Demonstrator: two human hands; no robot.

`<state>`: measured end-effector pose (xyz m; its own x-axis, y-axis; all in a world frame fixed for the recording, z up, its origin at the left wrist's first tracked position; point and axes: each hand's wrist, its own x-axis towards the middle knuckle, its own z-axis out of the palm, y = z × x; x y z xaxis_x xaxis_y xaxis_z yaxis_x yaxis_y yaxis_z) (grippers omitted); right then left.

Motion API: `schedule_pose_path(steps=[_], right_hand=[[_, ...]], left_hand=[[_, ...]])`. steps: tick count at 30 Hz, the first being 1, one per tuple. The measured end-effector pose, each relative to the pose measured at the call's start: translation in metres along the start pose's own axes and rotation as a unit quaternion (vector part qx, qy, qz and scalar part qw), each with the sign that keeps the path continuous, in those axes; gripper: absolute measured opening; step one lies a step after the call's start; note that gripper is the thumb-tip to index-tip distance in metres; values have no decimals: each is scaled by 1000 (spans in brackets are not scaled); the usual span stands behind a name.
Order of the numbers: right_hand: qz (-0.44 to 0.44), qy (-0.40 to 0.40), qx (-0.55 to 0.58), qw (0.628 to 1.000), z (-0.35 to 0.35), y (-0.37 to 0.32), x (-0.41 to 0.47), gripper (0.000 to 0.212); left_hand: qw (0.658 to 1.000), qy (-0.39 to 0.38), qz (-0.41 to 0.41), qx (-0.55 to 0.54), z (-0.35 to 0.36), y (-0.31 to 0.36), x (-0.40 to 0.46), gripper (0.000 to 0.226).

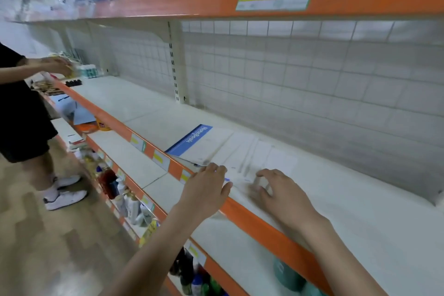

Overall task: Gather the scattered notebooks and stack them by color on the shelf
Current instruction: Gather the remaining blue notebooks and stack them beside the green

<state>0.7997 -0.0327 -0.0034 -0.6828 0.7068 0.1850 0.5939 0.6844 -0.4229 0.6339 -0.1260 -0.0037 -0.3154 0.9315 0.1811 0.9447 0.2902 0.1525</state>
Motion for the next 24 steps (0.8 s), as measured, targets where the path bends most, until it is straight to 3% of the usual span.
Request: schedule_pose_path(steps=[10, 14, 19, 24], right_hand=[[27, 4, -13, 1000, 27, -22, 97, 41], [37, -2, -21, 999, 34, -19, 109, 40], [72, 3, -33, 997, 34, -12, 109, 40], [107, 11, -41, 993, 37, -18, 115, 39]], left_hand=[[999, -32, 23, 1, 0, -78, 103, 45], [999, -42, -17, 25, 3, -102, 124, 45], [984, -102, -129, 65, 5, -122, 146, 68], [981, -115, -132, 83, 9, -132, 164, 89]])
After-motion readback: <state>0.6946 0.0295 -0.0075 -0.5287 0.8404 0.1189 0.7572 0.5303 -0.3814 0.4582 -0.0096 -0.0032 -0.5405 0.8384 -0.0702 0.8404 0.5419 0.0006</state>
